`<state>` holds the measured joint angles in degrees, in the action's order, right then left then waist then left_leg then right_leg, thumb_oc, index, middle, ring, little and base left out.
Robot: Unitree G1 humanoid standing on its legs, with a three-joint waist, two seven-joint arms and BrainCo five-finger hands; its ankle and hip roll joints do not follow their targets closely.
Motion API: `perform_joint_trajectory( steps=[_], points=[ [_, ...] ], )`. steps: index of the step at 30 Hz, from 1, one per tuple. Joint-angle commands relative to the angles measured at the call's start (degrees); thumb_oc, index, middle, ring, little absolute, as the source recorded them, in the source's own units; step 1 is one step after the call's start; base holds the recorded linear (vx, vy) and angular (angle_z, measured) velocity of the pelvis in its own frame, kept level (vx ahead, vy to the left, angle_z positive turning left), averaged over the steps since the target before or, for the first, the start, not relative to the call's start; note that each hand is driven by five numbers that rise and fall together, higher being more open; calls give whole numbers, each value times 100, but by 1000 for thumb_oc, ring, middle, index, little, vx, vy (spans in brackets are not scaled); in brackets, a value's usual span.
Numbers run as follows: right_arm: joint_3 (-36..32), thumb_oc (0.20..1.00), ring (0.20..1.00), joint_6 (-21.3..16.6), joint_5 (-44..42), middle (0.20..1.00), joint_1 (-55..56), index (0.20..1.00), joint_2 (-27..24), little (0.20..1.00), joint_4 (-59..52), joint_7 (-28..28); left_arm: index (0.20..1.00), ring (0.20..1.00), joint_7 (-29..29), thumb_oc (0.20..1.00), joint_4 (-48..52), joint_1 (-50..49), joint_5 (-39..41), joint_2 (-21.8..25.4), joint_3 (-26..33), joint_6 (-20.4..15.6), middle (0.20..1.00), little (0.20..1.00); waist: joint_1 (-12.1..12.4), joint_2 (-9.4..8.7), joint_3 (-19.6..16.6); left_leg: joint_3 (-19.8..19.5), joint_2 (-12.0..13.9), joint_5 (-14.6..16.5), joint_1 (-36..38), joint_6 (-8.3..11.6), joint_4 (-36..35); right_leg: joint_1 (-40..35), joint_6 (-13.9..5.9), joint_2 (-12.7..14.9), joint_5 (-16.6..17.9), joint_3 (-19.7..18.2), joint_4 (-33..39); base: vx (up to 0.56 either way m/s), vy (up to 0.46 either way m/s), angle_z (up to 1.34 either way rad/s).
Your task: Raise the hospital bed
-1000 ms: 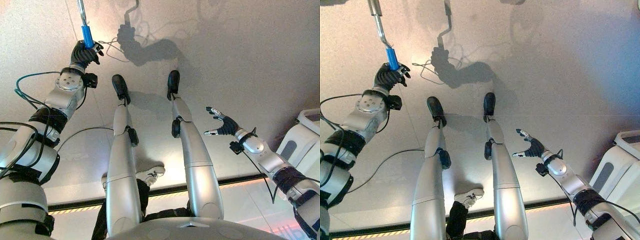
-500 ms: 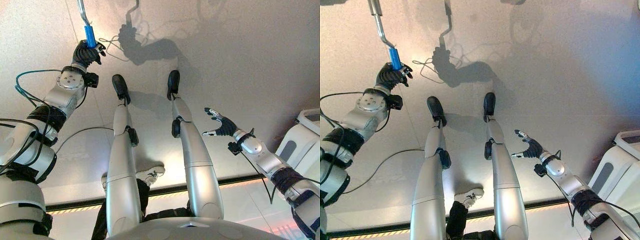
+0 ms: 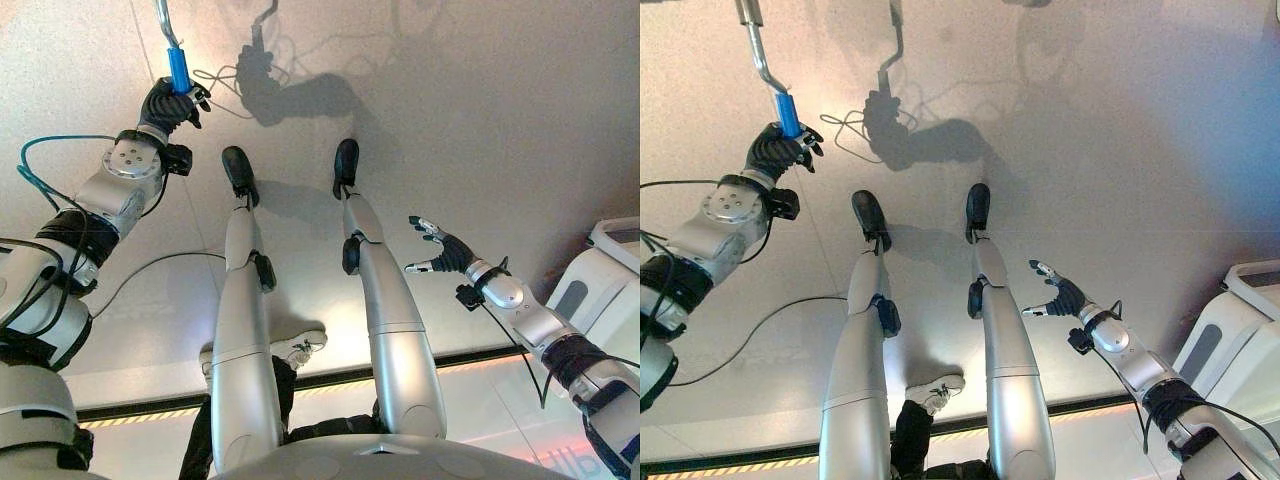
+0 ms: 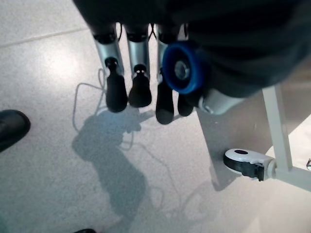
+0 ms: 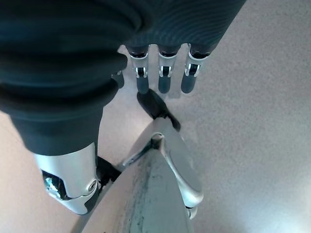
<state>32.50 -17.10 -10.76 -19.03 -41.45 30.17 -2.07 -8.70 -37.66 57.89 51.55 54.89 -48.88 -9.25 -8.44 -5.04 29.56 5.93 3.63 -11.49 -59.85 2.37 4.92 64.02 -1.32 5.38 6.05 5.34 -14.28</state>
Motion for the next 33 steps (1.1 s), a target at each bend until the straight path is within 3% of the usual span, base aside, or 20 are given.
perform_joint_trajectory(
  steps=[1,24,33],
  points=[
    [101,1000,1000,2,74,1000,282,1000,-230,1000,28,-23,200,200,609,200,2419,869,-301,-359,-120,-953,200,200,42,225,-52,-71,-140,1198,352,-11,985,-297,-575,-271,194,-83,52,0,0,0],
    [160,1000,1000,27,97,1000,284,1000,-184,1000,86,-21,200,200,716,200,2643,1144,-176,-566,-455,-950,200,200,33,212,-83,-81,-139,1204,344,-13,1014,-298,-582,-265,192,-62,27,0,0,0],
    [207,1000,1000,33,73,1000,228,1000,-188,1000,89,-27,200,200,602,200,2047,1212,-376,-743,-354,-875,200,200,25,211,-64,-68,-125,1204,351,-13,1030,-295,-575,-260,189,-70,34,0,0,0]
  ],
)
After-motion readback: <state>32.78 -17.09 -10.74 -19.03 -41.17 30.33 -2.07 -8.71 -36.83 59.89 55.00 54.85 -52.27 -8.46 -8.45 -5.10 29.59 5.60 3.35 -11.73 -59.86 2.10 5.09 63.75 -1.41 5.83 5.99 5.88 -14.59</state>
